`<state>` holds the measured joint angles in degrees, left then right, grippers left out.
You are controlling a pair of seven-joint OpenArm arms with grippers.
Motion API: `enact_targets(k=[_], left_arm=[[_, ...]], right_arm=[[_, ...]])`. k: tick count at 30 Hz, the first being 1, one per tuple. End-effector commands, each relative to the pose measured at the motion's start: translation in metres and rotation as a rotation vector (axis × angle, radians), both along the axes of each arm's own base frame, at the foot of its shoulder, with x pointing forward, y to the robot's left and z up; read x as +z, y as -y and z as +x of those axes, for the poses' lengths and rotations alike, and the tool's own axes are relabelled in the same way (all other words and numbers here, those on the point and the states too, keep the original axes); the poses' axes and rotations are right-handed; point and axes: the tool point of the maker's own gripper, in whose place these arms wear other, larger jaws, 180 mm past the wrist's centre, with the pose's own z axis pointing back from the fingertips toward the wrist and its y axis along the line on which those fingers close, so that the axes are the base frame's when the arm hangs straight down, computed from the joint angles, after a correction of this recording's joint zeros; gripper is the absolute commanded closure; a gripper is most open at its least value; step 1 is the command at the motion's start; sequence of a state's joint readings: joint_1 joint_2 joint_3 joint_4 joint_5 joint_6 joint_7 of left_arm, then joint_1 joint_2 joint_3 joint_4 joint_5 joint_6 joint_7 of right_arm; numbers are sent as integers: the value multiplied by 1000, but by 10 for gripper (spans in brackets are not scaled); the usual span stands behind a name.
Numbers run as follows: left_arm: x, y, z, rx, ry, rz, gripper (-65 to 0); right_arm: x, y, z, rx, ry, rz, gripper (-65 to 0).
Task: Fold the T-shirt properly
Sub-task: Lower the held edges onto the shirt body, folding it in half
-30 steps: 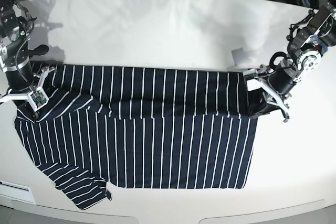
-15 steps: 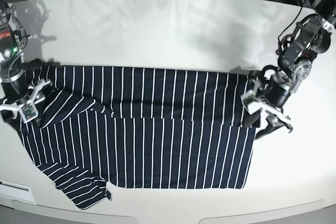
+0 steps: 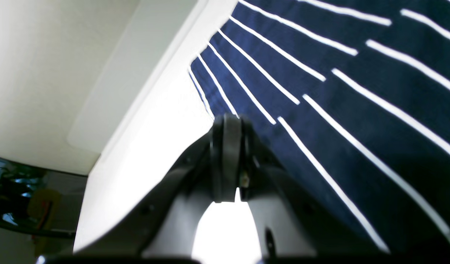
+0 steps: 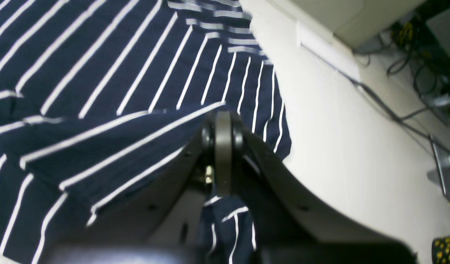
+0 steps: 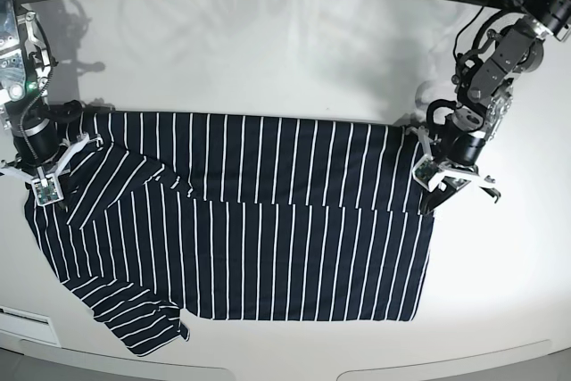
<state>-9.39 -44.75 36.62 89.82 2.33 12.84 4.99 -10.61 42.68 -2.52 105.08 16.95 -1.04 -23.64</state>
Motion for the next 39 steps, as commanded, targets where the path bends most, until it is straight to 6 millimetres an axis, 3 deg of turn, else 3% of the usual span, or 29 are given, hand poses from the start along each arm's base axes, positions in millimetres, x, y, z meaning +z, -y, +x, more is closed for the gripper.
enact_targets(k=[1,3,6,9,12,14,19,22,28,34,39], left_arm=[[15,1,7,-29,37,5,0],[12,6,5,-51,13,2,0],[35,-13,13,68,147,-13,0],[42,-21,15,116,181,-37,0],[19,-8,14,53,4,-72,0],[10,-2,18,38,-107,-89,0],[10,15,31,16,-325,-105,0],[8,18,36,32,-437,-126,0],[-33,31,34,30,-684,-208,0],[-81,49,5,44,-918,-180,0],[-89,38,-7,81,-982,-117,0]], right_arm=[[16,4,6,2,45,-24,0],[18,12,6,-30,53,-79,0],[29,21,4,-87,101,-183,0],[31,13,1,-73,106,-174,0],[16,-9,1,36,6,-95,0],[11,-10,3,30,-54,-61,0],[4,-13,13,50,-169,34,0],[-13,-2,14,19,-257,82,0],[-60,25,6,-46,-486,211,0],[-90,34,-19,-73,-627,235,0],[-103,40,-39,-89,-720,203,0]])
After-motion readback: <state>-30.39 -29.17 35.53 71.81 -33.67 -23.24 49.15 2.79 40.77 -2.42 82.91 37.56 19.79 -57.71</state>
